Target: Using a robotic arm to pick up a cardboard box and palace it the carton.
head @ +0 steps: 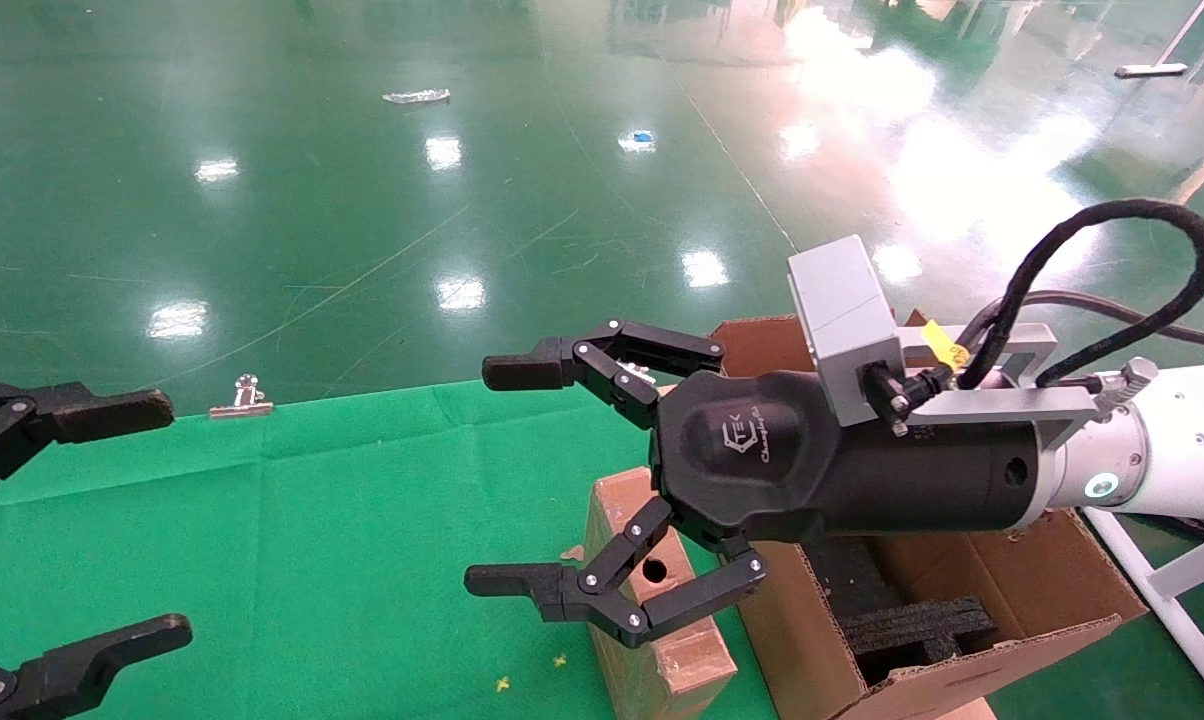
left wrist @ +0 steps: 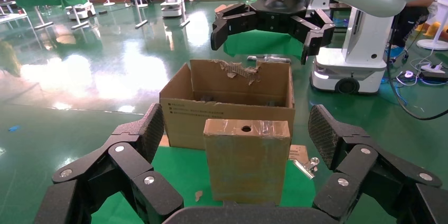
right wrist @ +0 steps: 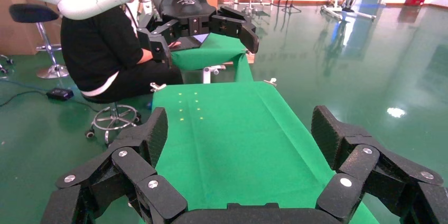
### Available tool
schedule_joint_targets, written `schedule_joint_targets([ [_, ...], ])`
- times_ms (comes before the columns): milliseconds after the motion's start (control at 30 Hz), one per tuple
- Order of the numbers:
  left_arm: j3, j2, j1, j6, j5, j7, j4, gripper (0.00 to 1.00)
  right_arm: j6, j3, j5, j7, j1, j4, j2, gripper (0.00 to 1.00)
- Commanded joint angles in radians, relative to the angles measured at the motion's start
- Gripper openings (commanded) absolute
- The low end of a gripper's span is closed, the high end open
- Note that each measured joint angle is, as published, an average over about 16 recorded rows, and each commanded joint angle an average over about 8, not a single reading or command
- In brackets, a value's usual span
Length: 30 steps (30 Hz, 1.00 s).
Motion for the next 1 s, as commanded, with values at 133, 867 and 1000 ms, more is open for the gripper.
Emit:
schedule_joint_targets([
  [133, 0.0, 0.0, 0.0, 0.0, 0.0, 0.0, 0.0, 1.0, 0.0, 0.0, 0.0, 0.0, 0.0, 0.0, 0.0, 1.0],
  [867, 0.001, 0.0, -0.001, 0.0, 0.0, 0.001, 0.001, 1.0, -0.07, -0.269, -0.394, 0.085, 0.22, 0.076, -0.087, 1.0],
  [1000, 0.001, 0.0, -0.001, 0.0, 0.0, 0.001, 0.001, 1.0, -0.074, -0.373, -0.469, 0.113, 0.303, 0.076, -0.126, 1.0],
])
